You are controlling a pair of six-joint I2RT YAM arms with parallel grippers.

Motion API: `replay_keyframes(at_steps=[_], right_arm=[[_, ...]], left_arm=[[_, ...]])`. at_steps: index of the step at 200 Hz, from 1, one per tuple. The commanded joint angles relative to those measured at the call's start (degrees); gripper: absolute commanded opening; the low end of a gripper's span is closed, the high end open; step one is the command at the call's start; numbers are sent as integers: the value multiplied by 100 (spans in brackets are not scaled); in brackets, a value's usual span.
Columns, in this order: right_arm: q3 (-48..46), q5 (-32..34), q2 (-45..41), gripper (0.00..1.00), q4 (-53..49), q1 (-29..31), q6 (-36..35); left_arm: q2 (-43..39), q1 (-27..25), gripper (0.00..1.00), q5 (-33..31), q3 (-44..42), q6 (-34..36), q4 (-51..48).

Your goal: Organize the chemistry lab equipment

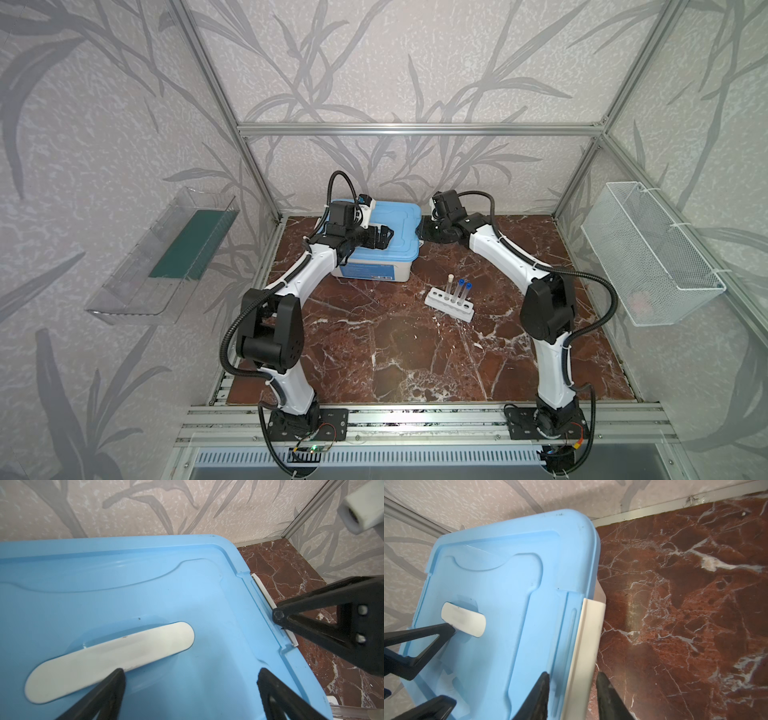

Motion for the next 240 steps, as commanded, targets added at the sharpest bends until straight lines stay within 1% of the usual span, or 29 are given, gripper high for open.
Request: replay_keyframes(at_steps=[1, 41, 47, 59, 72, 82, 93, 118, 185, 210, 240], right_arm=[[352, 243, 160, 38, -320, 72, -124], [572, 198, 321, 37, -449, 103, -62], [594, 238, 324, 41, -487, 103, -50], [593, 314, 277, 54, -555, 110, -73], [547, 334, 200, 64, -544, 104, -82], [580, 368, 188, 69, -579, 111, -100], [626, 365, 216, 71, -606, 104, -111], [710, 252, 373, 69, -610, 99, -46], [895, 132, 629, 51, -616, 111, 39], [916, 189, 623, 46, -649, 113, 26], [924, 253, 640, 43, -680, 118, 38]], left_arm=[[-82, -1, 99, 133, -129, -104, -221], [-113, 17, 99, 141, -141, -104, -222], [-117, 21, 100, 150, -138, -104, -216], [-129, 30, 100, 172, -133, -107, -221], [-130, 30, 99, 189, -137, -121, -204], [-119, 30, 99, 215, -130, -138, -187], [-115, 30, 100, 241, -128, -157, -169], [-121, 39, 99, 229, -145, -148, -169], [-153, 72, 100, 220, -128, -137, -193], [-138, 72, 100, 247, -133, -157, -169], [-104, 98, 99, 277, -161, -204, -91]])
